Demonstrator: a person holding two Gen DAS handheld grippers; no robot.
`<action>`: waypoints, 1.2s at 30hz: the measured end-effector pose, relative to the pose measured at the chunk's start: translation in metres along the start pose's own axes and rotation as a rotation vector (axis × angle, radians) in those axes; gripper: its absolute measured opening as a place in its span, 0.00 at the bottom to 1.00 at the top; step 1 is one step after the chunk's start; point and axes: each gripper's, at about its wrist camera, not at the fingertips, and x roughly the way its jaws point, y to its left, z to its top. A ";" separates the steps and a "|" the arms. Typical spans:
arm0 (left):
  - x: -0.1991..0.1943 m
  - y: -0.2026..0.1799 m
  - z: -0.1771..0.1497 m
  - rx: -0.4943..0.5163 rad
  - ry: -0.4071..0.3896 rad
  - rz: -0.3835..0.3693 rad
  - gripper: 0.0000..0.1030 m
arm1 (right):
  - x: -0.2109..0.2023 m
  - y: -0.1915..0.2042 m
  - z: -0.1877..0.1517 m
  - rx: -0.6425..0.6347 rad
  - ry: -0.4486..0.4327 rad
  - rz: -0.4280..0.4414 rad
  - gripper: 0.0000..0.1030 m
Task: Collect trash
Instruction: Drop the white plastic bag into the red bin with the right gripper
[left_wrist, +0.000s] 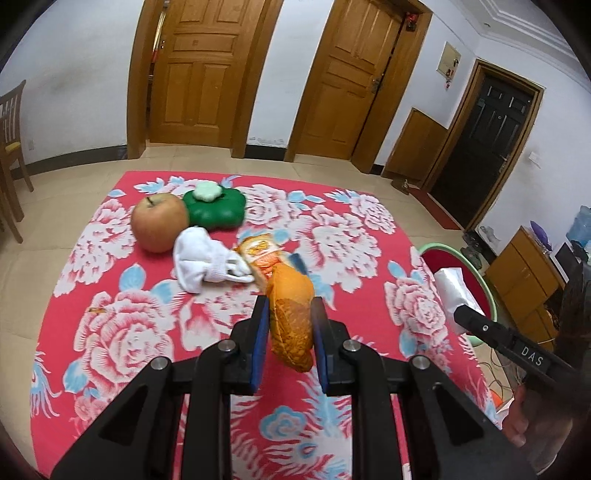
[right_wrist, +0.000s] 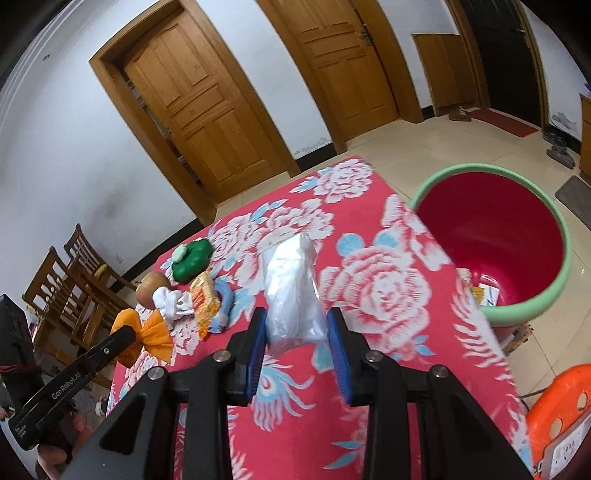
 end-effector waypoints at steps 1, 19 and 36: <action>0.002 -0.004 0.001 0.001 0.004 -0.005 0.21 | -0.003 -0.005 0.000 0.011 -0.006 -0.005 0.35; 0.035 -0.075 0.009 0.103 0.046 -0.084 0.21 | -0.023 -0.089 0.008 0.176 -0.062 -0.108 0.35; 0.076 -0.136 0.020 0.213 0.090 -0.148 0.21 | -0.012 -0.154 0.025 0.283 -0.073 -0.219 0.41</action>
